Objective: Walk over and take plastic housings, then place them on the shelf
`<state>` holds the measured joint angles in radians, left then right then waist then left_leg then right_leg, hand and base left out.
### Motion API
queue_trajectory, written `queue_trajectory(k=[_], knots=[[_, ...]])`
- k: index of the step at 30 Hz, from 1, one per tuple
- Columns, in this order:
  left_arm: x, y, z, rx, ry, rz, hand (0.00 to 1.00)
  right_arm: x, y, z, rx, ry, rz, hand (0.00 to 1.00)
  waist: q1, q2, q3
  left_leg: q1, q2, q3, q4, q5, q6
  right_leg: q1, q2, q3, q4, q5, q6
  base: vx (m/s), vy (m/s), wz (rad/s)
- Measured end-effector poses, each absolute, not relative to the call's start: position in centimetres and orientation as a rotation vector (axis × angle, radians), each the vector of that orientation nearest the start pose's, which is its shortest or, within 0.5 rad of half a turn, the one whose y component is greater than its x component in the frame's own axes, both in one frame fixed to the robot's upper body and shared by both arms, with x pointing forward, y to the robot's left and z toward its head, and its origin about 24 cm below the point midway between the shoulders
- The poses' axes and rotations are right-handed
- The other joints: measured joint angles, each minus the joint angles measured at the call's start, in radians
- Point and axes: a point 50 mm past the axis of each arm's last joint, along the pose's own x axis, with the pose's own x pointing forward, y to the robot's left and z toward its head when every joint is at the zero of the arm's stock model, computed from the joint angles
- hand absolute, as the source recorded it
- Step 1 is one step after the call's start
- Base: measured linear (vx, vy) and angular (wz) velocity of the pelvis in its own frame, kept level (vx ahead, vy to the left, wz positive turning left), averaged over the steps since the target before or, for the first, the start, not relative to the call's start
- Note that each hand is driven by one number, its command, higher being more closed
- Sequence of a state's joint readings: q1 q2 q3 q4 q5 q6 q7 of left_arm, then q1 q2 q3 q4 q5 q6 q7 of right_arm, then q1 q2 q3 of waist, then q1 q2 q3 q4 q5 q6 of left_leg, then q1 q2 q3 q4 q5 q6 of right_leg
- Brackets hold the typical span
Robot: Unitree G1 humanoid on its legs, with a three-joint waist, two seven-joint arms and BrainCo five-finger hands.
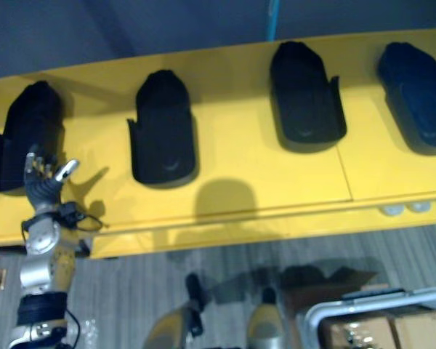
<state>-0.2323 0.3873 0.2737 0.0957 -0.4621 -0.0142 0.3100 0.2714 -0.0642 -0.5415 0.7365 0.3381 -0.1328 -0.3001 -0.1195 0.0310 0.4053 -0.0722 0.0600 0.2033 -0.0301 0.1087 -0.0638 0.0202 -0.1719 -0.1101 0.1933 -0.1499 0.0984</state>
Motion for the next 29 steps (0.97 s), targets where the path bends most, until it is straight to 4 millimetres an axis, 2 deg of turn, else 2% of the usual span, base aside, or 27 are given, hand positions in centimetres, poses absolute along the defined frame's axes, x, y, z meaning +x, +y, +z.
queue_trajectory(k=[6, 9, 11, 12, 17, 21, 25, 27, 29], knots=[[28.1, 28.7, 12.5, -0.155, -0.259, 0.493, 0.0, 4.7, -28.8, -12.3, 0.236, 0.774, -1.094, 0.0, 0.001, 0.0, 0.0, 0.001, -0.001, -0.002, -0.001, 0.001, 0.0, 0.002, 0.0, -0.002, 0.0, -0.003, 0.001, 0.0, 0.0, 0.0], [28.0, 28.2, 13.4, -0.15, -0.301, 0.451, 0.0, 4.5, -28.7, -12.3, 0.241, 0.776, -1.104, 0.0, 0.001, 0.002, -0.007, 0.01, -0.002, -0.004, -0.01, 0.003, 0.0, 0.016, 0.0, -0.008, -0.013, -0.001, 0.002, 0.03, -0.003, 0.04], [27.9, 27.8, 14.3, -0.145, -0.346, 0.409, 0.0, 3.4, -28.8, -12.4, 0.228, 0.788, -1.126, 0.0, 0.005, 0.013, -0.065, 0.026, -0.007, -0.004, -0.05, 0.017, -0.001, 0.023, 0.0, -0.015, -0.03, 0.0, 0.004, 0.08, -0.008, 0.03], [27.9, 27.6, 14.7, -0.141, -0.366, 0.394, 0.0, 3.1, -28.9, -12.4, 0.229, 0.79, -1.136, 0.0, 0.005, 0.013, -0.072, 0.034, -0.007, -0.004, -0.05, 0.017, -0.002, 0.033, -0.001, -0.015, -0.033, 0.0, 0.004, 0.11, -0.014, 0.02], [27.2, 25.9, 19.3, -0.038, -0.57, 0.261, 0.0, 1.3, -29.2, -12.7, 0.234, 0.835, -1.217, 0.0, 0.003, 0.023, -0.161, 0.067, -0.007, -0.003, -0.054, 0.014, -0.004, 0.082, 0.001, -0.022, -0.068, 0.004, 0.007, 0.06, -0.02, 0.0], [27.0, 24.9, 22.4, 0.056, -0.685, 0.21, 0.0, 1.0, -29.9, -12.5, 0.227, 0.828, -1.246, 0.0, 0.003, 0.037, -0.218, 0.084, -0.002, -0.002, -0.059, 0.014, -0.004, 0.11, 0.006, -0.022, -0.096, 0.026, 0.006, -0.01, -0.001, -0.03], [26.7, 25.6, 23.4, 0.102, -0.709, 0.258, 0.0, 1.3, -30.2, -12.4, 0.221, 0.818, -1.258, 0.0, 0.01, 0.041, -0.253, 0.087, 0.005, -0.002, -0.061, 0.015, -0.006, 0.122, 0.013, -0.024, -0.119, 0.043, 0.007, -0.1, 0.008, -0.03], [26.3, 26.7, 23.6, 0.095, -0.721, 0.327, 0.0, 1.6, -30.2, -12.4, 0.209, 0.827, -1.275, 0.0, 0.021, 0.04, -0.257, 0.087, 0.011, 0.0, -0.061, 0.018, -0.007, 0.121, 0.018, -0.026, -0.127, 0.043, 0.004, -0.11, 0.0, -0.03], [25.2, 28.7, 23.0, 0.09, -0.702, 0.441, 0.0, 1.9, -30.2, -12.3, 0.18, 0.846, -1.31, 0.0, 0.026, 0.039, -0.27, 0.075, 0.017, -0.002, -0.061, 0.023, -0.011, 0.119, 0.023, -0.041, -0.138, 0.045, 0.003, -0.1, -0.007, 0.1]])
